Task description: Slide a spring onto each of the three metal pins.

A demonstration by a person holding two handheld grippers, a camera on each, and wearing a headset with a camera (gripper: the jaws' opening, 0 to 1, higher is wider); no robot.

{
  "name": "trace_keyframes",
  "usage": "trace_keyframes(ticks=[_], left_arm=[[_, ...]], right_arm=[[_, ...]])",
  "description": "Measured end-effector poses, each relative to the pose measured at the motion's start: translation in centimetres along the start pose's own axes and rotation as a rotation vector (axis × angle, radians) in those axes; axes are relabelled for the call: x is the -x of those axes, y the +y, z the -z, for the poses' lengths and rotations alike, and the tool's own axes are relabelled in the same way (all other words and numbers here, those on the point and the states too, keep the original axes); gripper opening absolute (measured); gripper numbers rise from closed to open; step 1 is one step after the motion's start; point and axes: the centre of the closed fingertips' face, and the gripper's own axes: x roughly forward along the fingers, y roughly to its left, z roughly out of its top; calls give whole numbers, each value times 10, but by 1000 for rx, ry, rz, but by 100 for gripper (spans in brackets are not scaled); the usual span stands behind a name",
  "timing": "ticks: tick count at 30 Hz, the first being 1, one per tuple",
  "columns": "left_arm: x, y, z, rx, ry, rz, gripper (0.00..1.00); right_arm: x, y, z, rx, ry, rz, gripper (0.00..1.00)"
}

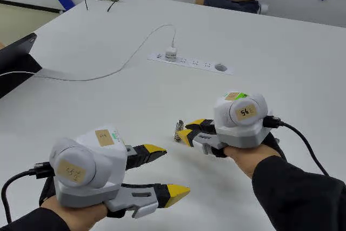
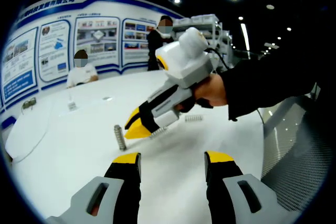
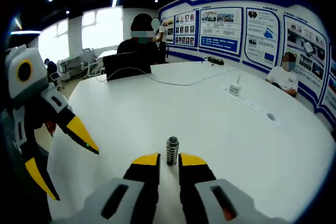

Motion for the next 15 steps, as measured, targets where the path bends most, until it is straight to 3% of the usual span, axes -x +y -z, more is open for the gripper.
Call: trace_keyframes(ticks=[15], left_arm=[[0,-3,-1,-19,10,12,48]], right_arm=[[33,8,11,24,1,7,17]])
